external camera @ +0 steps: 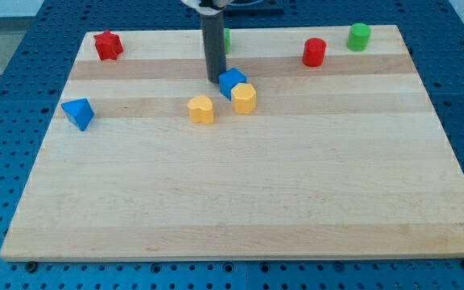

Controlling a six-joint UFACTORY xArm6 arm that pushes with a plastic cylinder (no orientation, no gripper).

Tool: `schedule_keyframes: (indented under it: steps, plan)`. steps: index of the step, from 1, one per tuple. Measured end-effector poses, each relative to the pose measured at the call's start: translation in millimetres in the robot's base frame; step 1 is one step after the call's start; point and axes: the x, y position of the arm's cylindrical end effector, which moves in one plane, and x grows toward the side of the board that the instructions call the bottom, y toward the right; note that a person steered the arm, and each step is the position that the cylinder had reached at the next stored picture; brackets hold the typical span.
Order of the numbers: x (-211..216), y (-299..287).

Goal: Move the blue cube towards the bottom right of the red circle

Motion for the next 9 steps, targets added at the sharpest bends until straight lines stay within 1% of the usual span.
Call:
schedule_keyframes:
  steps: [1, 2, 3, 4, 6, 8, 9]
  plan:
    - [-0.3, -22.4]
    - [6.0, -63.8]
    - [24.1, -67.0]
    - [28.9, -32.9]
    - [24.5, 75.6]
    - [24.5, 112.5]
    - [24.5, 143.6]
